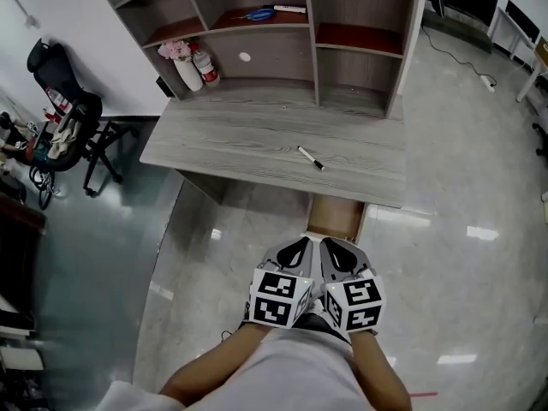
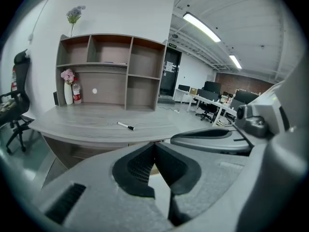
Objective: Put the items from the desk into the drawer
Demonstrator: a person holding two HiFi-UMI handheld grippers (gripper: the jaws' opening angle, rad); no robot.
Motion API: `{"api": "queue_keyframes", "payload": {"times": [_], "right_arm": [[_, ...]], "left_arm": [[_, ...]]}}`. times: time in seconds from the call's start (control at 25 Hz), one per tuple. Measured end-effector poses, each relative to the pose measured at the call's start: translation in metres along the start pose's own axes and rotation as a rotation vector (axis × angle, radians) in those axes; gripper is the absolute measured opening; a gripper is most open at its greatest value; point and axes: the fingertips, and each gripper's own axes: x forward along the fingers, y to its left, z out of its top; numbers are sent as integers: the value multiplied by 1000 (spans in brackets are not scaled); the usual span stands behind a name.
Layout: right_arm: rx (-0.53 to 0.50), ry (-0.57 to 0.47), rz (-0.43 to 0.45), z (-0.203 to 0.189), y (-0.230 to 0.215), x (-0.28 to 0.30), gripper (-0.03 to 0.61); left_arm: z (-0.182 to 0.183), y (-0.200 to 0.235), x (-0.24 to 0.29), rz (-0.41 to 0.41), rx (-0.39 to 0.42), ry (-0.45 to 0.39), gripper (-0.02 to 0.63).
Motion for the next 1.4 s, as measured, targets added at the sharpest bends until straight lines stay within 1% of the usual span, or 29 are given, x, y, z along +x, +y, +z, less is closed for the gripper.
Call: {"api": "queue_keyframes", "payload": {"times": [0.24,0.48,0.64,0.88,1.04,1.28,1.36,1.4], "right_arm": [[-30,14,-20,9,-19,28,3],[-58,56,-73,20,-44,79,3],[-64,86,-111,28,-61,117,3],[-92,150,-152,35,-85,169,3],[-121,196,-177,29,-100,198,3],[-127,272,-201,10,-117,224,5],[-121,283,-195,7,-119,230,13],[-117,289,-191,6,-120,233,29]], "left_arm": [[14,15,29,-25,-9,4,2],[32,56,70,-57,-19,18,2],[46,83,100,-82,-5,39,2],[64,112,141,-139,20,67,2],[67,126,160,-173,35,104,3],[70,142,182,-214,39,134,3],[71,147,187,-223,37,140,3],[71,149,189,-227,37,143,3]]}}
